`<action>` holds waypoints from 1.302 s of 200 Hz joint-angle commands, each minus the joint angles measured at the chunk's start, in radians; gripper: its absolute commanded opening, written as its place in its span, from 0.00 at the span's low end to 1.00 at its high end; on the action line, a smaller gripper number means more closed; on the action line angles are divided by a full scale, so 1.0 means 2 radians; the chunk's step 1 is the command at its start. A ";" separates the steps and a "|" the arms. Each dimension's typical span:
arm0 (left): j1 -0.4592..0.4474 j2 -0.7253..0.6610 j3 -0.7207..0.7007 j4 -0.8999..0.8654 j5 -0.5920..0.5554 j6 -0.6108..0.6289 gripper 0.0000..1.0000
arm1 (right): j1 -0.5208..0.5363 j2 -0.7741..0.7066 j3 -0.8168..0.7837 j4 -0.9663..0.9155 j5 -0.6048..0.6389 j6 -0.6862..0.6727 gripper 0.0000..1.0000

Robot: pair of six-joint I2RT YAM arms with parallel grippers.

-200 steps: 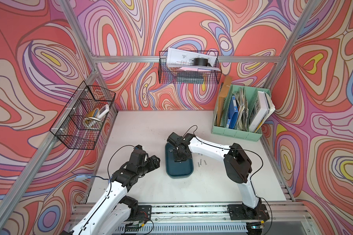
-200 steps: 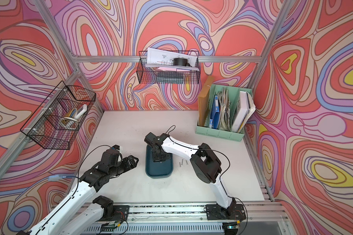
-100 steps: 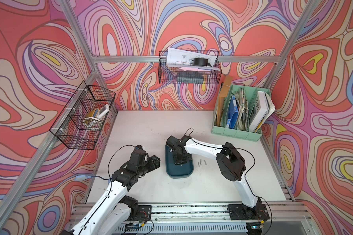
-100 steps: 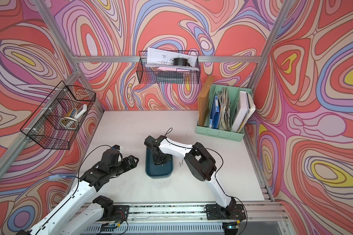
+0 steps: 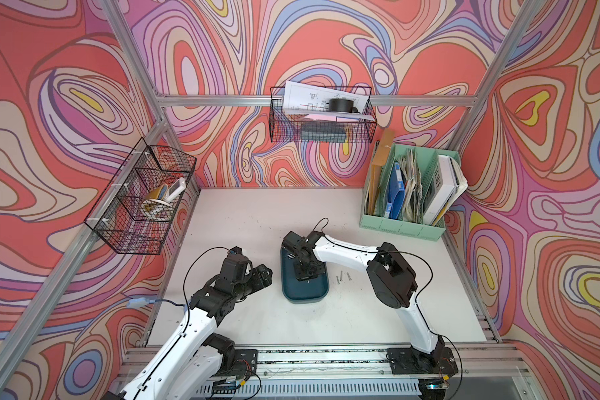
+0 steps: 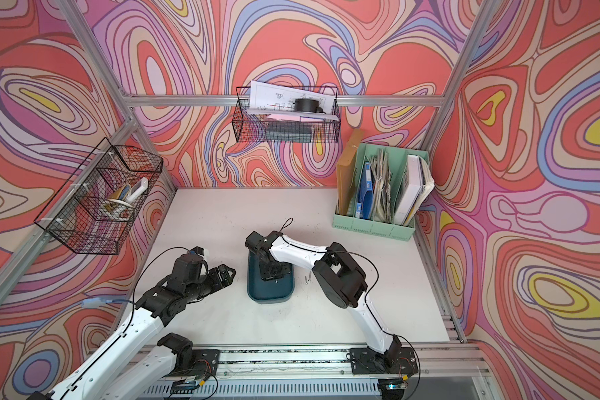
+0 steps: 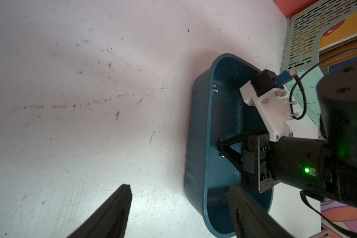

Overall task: Take out the screws from the storage box
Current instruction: Pick up the screw from the storage box.

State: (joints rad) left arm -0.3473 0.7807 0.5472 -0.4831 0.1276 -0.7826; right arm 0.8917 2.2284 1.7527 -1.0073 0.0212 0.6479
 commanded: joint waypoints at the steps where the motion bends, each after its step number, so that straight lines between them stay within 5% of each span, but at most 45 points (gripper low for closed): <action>1: -0.001 -0.006 -0.004 0.002 -0.004 0.003 0.80 | 0.002 0.026 -0.022 -0.001 -0.004 0.005 0.10; 77: -0.002 -0.007 -0.004 0.001 -0.006 0.002 0.80 | 0.002 0.014 -0.031 0.015 -0.010 0.008 0.00; 177: -0.002 0.005 0.006 0.014 0.016 0.003 0.80 | -0.009 -0.129 -0.005 0.024 0.058 -0.014 0.00; 260: -0.002 0.044 0.016 0.046 0.048 0.007 0.80 | -0.155 -0.310 -0.239 0.036 0.095 -0.033 0.00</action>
State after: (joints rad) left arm -0.3473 0.8536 0.5526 -0.4263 0.1997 -0.7818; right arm 0.6510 1.6524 1.3911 -0.9348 0.1730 0.6144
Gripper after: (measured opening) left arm 0.797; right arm 0.048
